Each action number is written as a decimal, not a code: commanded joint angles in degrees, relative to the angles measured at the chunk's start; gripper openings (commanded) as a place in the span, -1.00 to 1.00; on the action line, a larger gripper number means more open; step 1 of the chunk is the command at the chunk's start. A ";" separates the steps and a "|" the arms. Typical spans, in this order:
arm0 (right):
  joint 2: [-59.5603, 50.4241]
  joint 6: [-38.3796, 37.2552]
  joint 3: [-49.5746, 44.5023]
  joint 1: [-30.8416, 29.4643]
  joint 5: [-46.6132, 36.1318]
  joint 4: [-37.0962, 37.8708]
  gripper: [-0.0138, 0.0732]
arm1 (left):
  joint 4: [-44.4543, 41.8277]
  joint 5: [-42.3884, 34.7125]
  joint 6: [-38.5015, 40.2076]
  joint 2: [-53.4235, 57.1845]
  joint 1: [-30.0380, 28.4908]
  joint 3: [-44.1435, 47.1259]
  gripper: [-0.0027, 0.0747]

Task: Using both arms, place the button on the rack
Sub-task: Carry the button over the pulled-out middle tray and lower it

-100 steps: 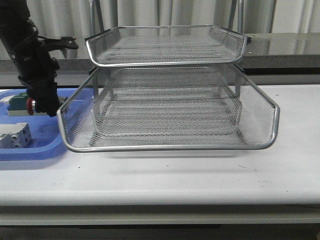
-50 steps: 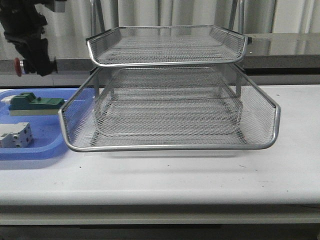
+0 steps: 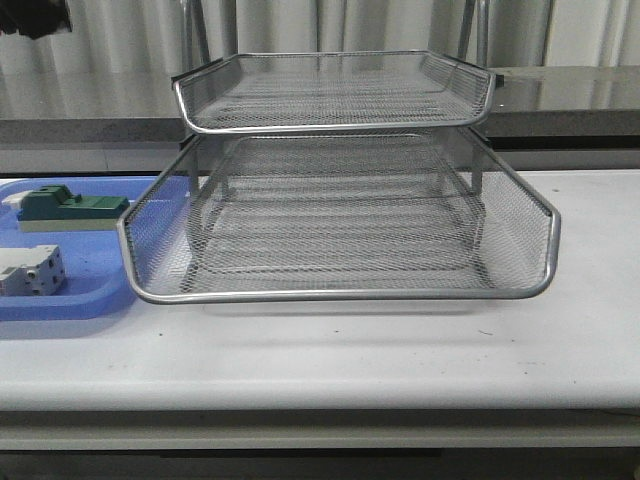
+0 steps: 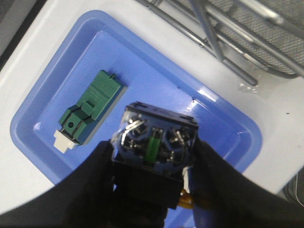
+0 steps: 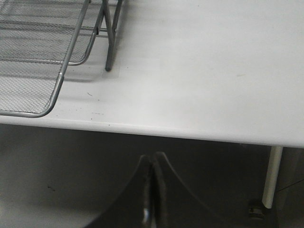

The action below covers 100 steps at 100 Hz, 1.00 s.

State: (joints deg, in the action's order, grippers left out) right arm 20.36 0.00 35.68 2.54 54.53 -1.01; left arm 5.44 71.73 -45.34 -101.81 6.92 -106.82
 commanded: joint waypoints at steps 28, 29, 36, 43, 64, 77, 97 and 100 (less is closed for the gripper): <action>0.46 0.00 1.96 -0.29 -3.31 0.46 -0.84 | 1.97 1.54 6.02 15.87 9.91 11.14 -0.91; 0.46 0.00 1.96 -0.29 -3.31 0.46 -0.84 | 2.08 1.54 6.21 16.14 10.21 11.35 -0.91; 0.46 0.00 1.96 -0.29 -3.31 0.46 -0.84 | 3.58 1.54 7.03 16.58 13.30 13.15 -0.91; 0.46 0.00 1.96 -0.29 -3.31 0.46 -0.84 | 5.25 1.54 6.98 16.58 16.56 14.70 -0.92; 0.46 0.00 1.96 -0.29 -3.31 0.46 -0.84 | 5.72 -4.44 6.98 14.68 26.26 18.07 -0.95; 0.46 0.00 1.96 -0.29 -3.31 0.46 -0.84 | 5.72 -10.63 6.98 11.63 29.91 18.07 -0.95; 0.46 0.00 1.96 -0.29 -3.31 0.46 -0.84 | 5.72 -17.60 6.68 5.37 32.71 18.07 -0.95; 0.46 0.00 1.96 -0.29 -3.31 0.46 -0.84 | 5.81 -18.19 6.68 4.77 32.71 18.07 -0.95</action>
State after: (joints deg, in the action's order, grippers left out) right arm 20.36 0.00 35.68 2.54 54.53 -1.01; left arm 9.81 58.09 -39.20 -97.53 38.90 -87.31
